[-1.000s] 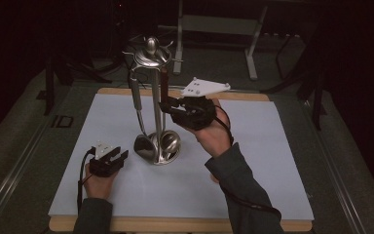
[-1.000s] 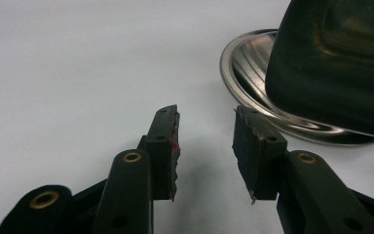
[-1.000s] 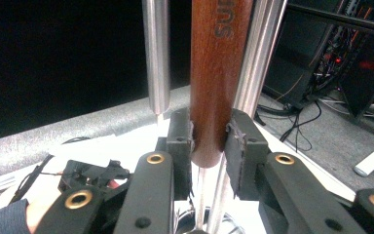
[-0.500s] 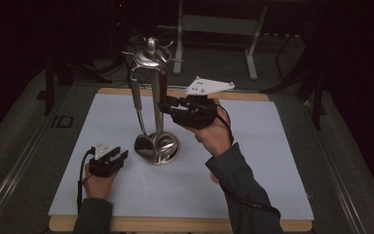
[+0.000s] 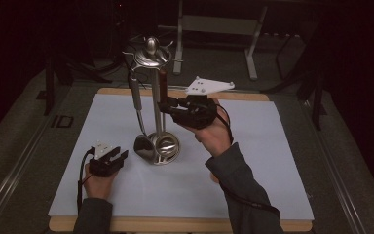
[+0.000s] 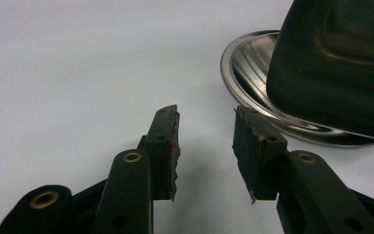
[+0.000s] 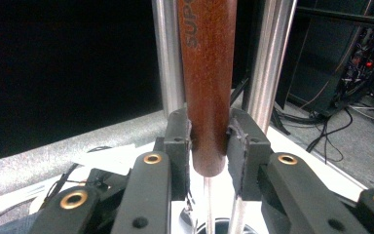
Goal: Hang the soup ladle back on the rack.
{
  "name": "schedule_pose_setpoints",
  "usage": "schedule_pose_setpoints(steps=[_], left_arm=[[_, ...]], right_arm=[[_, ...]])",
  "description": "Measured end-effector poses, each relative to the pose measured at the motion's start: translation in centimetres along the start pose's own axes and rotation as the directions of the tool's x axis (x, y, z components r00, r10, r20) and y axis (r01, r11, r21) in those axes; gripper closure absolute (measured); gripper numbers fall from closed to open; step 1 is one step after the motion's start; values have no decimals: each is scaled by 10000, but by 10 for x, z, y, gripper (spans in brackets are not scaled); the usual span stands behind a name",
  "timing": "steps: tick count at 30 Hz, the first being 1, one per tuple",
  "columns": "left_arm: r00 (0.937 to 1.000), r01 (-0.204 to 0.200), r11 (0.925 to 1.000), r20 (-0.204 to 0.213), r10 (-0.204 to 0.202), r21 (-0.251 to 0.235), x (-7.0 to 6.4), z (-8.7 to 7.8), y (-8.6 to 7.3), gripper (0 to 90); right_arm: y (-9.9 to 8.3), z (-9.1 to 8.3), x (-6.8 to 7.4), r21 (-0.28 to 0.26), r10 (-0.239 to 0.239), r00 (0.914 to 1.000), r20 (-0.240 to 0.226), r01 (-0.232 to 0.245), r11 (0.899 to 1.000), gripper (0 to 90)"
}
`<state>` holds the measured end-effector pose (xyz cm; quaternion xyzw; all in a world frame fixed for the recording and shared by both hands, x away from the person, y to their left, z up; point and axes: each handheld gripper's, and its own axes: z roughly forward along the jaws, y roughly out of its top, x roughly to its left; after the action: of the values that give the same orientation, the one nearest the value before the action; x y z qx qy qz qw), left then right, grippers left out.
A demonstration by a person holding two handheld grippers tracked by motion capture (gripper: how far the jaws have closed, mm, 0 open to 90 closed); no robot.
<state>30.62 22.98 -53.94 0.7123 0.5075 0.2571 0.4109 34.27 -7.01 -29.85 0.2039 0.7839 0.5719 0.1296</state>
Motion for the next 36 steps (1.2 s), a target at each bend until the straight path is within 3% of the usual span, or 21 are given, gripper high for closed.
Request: schedule_pose_setpoints(steps=[22, 36], left_arm=[[10000, 11, 10000, 9, -11, -2, 0, 0, 0, 619], [10000, -21, 10000, -23, 21, -26, 0, 0, 0, 619]], right_arm=[[5, 10, -4, 241, 496, 9986, 176, -500, 9985, 709], [-10, -17, -4, 571, -161, 9987, 476, 134, 9983, 665]])
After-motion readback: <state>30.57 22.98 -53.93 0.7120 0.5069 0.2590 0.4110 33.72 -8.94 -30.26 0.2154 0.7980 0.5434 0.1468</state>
